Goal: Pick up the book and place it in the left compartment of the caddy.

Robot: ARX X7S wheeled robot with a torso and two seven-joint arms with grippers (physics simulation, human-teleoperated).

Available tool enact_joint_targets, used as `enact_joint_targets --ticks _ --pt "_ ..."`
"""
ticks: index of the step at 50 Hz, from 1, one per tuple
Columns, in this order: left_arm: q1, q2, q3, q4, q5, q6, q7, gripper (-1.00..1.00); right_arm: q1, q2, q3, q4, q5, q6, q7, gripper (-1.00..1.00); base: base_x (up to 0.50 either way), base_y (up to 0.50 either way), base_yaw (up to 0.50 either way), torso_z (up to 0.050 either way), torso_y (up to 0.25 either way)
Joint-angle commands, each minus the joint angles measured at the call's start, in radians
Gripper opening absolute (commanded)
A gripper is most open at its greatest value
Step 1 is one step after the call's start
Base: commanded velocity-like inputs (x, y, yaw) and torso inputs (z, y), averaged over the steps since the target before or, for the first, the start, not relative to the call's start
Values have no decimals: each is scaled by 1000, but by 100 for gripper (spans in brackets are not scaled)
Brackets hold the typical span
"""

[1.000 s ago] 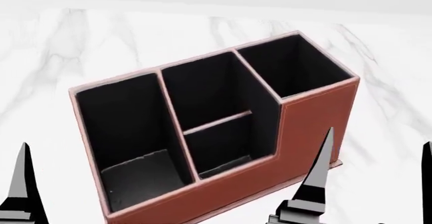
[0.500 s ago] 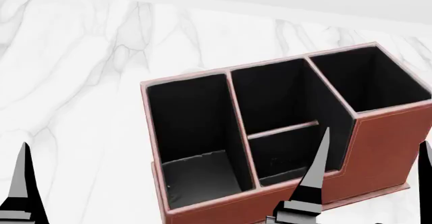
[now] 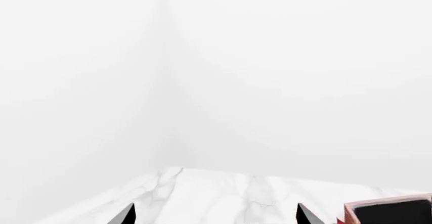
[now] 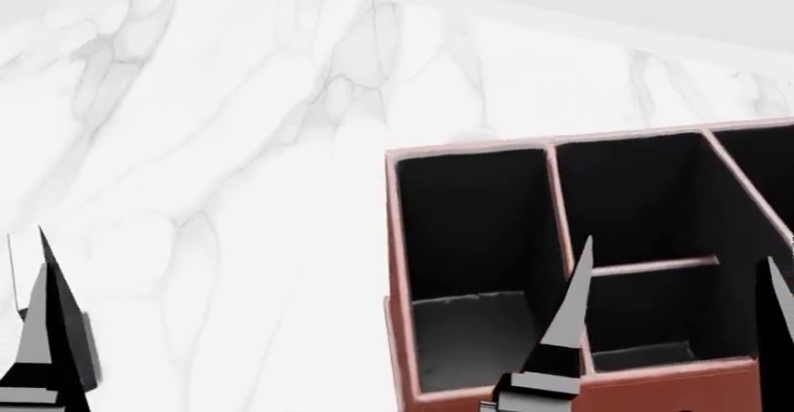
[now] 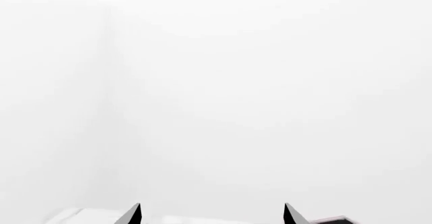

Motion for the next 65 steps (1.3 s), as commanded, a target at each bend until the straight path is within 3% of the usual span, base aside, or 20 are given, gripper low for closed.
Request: enact_joint_targets --ticks 1,14,34,57,65 --pt "-19 21 -20 -60 -9 50 3 100 7 -9 23 21 8 -14 -18 100 0 0 410 0 0" --pt "-16 13 -19 -62 -16 58 -4 100 17 -1 13 28 64 -2 -34 100 6 -13 3 0 0" --pt "-20 3 -13 -63 -27 58 -19 100 16 12 -2 41 64 -18 -28 100 201 -441 0 0 0" --pt "-22 -23 13 -120 -8 48 -43 100 22 27 -10 46 60 -15 -7 100 71 32 0 0 0" --pt "13 8 -125 -160 -108 107 -32 100 12 31 -5 55 59 -27 -4 100 0 0 0 0 0"
